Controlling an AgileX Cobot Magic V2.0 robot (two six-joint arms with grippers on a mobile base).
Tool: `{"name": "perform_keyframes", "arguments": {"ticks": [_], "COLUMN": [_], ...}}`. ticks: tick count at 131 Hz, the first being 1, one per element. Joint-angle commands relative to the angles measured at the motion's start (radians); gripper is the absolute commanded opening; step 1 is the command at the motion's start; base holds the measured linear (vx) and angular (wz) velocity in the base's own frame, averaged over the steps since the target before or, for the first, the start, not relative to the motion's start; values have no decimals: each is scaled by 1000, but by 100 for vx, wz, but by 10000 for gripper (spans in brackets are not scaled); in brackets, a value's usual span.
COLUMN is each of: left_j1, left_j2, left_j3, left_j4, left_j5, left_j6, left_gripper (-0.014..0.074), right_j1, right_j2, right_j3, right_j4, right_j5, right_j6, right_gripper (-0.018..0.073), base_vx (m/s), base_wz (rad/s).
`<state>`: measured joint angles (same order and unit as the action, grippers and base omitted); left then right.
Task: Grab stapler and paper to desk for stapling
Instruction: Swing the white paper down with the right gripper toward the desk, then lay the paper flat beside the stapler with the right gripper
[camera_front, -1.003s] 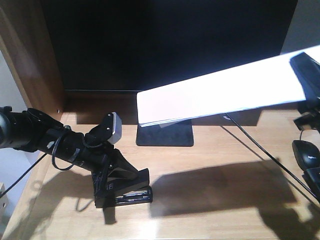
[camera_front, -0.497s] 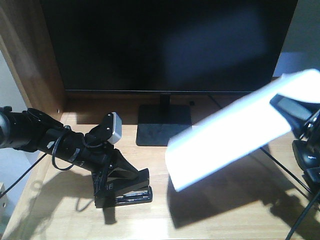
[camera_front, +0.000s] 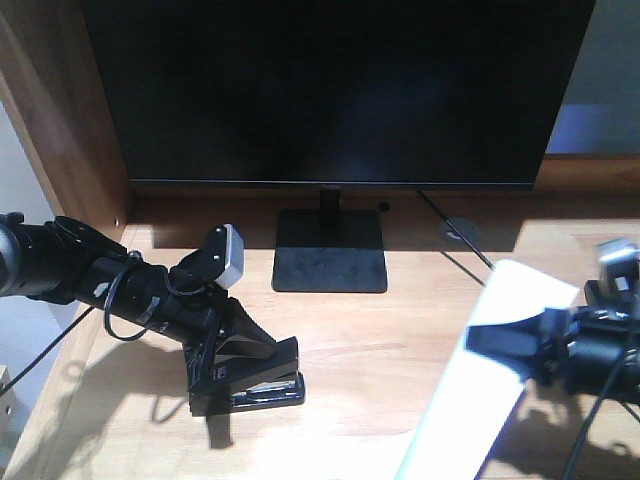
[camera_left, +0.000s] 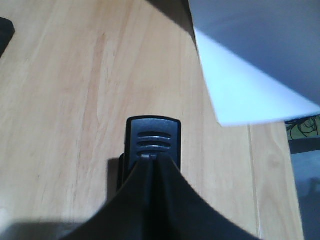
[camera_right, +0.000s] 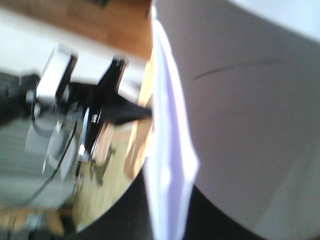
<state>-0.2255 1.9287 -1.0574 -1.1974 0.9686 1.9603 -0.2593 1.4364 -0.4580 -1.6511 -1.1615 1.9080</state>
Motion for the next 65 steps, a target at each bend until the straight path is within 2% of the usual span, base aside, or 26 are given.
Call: {"name": "perform_keyframes", "arguments": {"ticks": [1,15,34,65], "left_j1": [-2,-2,-2,-2], "left_j2": [-48,-48,-48,-48], "left_j3": [-24,-24,-24,-24], "left_j4": [-50,-50,-50,-50], "left_j5": [37,37,37,37], "left_j6": [1,1,1,1], "left_gripper": [-6,-6,-6,-6], "right_j1": [92,193,278,303], "right_j2": [-10,-10,-10,-10], "right_j3": [-26,-27,-27,-27], "right_j4": [52,93,131,127], "right_j5": [-185,-185,-185,-185], "right_j6": [-26,-37,-56,-72], "right_gripper": [-1,0,0,0], "base_vx": [0,0,0,0], "base_wz": [0,0,0,0]}}
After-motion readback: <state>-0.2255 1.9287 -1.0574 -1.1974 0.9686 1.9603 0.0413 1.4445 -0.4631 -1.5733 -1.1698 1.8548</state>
